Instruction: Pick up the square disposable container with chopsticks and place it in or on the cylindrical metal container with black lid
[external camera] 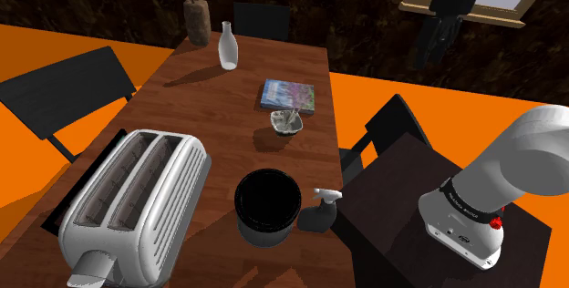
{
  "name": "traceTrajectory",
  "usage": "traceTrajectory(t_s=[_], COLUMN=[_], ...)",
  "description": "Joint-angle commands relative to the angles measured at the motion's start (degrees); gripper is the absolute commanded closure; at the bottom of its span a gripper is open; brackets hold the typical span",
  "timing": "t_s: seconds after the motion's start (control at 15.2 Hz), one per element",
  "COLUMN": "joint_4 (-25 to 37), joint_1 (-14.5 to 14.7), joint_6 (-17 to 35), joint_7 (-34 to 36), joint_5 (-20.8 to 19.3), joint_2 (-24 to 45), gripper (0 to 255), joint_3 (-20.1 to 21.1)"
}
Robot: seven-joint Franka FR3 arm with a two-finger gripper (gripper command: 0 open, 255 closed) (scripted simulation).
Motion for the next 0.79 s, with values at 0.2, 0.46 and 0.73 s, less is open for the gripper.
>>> traceTrajectory(t_s=[0.2,0.46,0.73], joint_4=[-3.57,-7.16,-9.29], joint_1=[-0.37,-0.68,-0.64], joint_6=[7.13,16.9,26.77], joint_7=[-0.22,-0.82,-1.88], joint_5=[0.86,2.33,4.31], joint_2=[2.52,7.32,13.75], gripper=[0,0,0], joint_3=[-0.43,-1.01,-1.68])
